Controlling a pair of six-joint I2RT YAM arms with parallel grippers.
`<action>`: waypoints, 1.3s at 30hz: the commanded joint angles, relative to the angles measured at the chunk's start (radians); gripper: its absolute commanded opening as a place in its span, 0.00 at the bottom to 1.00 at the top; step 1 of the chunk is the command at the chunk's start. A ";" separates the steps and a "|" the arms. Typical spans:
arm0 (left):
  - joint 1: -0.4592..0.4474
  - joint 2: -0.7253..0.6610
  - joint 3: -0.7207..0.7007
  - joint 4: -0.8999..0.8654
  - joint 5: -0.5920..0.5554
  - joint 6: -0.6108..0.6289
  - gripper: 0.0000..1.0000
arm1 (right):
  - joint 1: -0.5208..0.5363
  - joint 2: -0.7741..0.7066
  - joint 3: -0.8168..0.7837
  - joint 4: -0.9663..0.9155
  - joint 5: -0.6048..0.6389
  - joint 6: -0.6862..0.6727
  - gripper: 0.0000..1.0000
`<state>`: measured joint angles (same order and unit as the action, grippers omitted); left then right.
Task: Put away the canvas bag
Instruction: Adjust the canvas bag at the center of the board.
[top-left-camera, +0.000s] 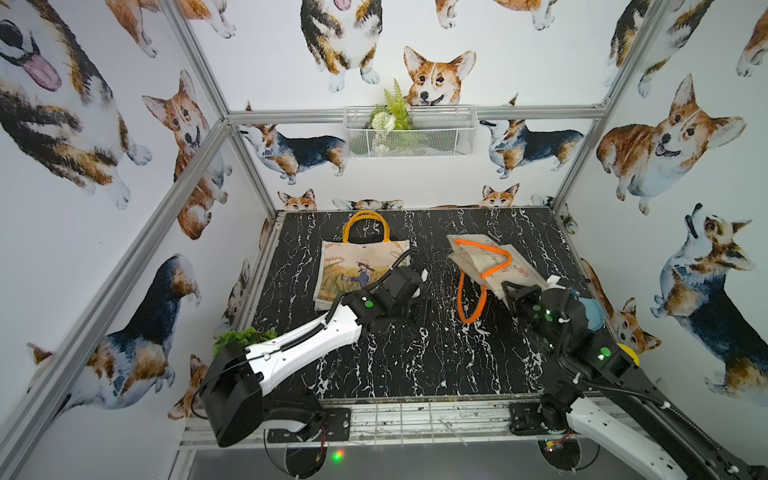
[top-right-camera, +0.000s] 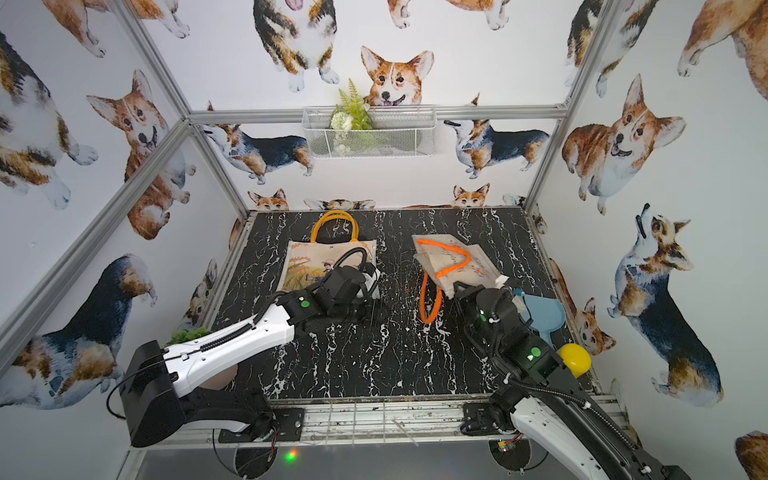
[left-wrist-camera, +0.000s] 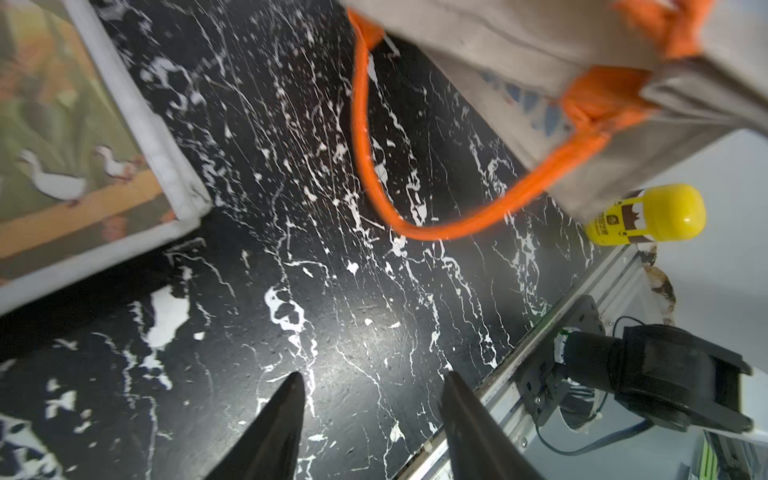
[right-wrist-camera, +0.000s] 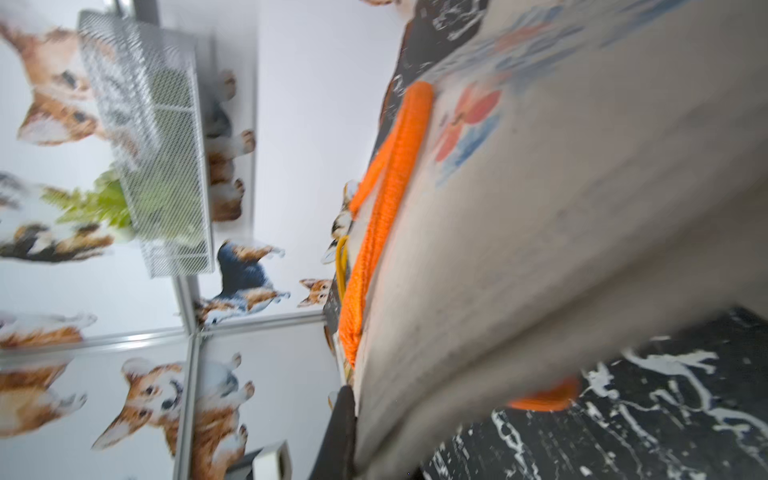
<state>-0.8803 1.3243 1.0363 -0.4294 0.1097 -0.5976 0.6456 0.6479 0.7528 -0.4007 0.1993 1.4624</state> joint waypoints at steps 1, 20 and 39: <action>0.084 -0.071 0.010 -0.100 -0.001 0.049 0.56 | 0.000 0.075 0.114 -0.118 -0.328 -0.107 0.00; 0.320 -0.247 0.038 -0.243 0.037 0.151 0.57 | 0.015 0.243 0.483 0.125 -0.795 0.062 0.00; 0.426 -0.271 0.099 -0.307 0.025 0.162 0.57 | 0.030 0.112 0.281 0.167 -0.835 0.465 0.00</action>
<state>-0.4622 1.0397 1.1202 -0.7387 0.1287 -0.4408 0.6743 0.7444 1.0500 -0.3046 -0.6804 1.7329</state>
